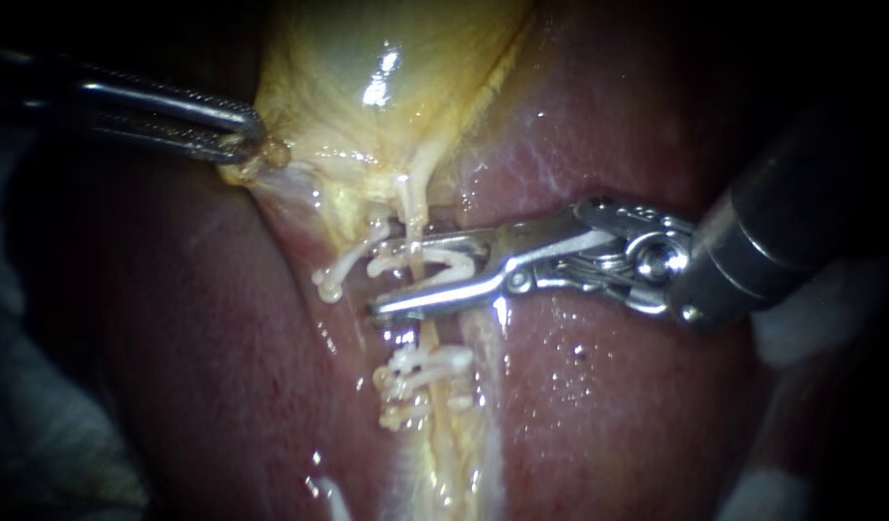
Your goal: Clipping third clip right tube
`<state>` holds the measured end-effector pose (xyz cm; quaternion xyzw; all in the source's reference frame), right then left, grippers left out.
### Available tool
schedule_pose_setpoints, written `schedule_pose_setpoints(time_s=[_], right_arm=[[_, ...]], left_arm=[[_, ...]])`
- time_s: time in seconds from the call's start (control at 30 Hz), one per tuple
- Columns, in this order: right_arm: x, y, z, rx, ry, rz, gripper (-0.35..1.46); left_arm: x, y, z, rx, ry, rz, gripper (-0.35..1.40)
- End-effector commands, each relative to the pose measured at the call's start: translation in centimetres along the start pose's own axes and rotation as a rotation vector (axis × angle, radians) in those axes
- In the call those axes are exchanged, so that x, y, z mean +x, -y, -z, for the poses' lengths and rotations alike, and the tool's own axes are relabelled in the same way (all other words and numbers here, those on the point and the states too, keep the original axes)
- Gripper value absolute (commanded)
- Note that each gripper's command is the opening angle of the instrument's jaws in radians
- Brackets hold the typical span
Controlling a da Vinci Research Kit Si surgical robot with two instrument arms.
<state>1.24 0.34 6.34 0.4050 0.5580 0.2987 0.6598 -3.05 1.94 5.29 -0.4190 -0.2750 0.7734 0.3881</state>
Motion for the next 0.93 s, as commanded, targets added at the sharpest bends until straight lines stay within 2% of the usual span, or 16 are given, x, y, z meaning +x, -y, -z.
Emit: schedule_pose_setpoints(time_s=[0.03, 0.27, 0.37, 0.4, 0.67, 0.93], right_arm=[[0.00, 0.00, 0.01, -0.001, 0.001, -0.007, 0.24], [0.01, 0.01, 0.05, 0.001, 0.001, -0.032, -0.08], [0.00, 0.02, 0.05, 0.001, 0.001, -0.073, -0.27], [0.00, 0.03, 0.06, 0.001, 0.001, -0.114, -0.35], [-0.02, 0.10, 0.06, 0.007, 0.005, -0.137, -0.35], [-0.05, 0.09, 0.04, 0.017, 0.012, -0.135, -0.35]], left_arm=[[0.00, 0.00, 0.00, 0.000, 0.000, 0.000, -0.35], [0.00, 0.00, -0.01, 0.000, 0.000, 0.000, -0.35], [0.00, 0.00, -0.01, 0.000, 0.000, 0.000, -0.35], [0.00, 0.00, -0.01, 0.000, 0.000, 0.000, -0.35], [0.00, 0.01, -0.01, 0.000, 0.000, 0.000, -0.35], [0.00, 0.02, -0.01, 0.000, 0.000, 0.000, -0.35]])
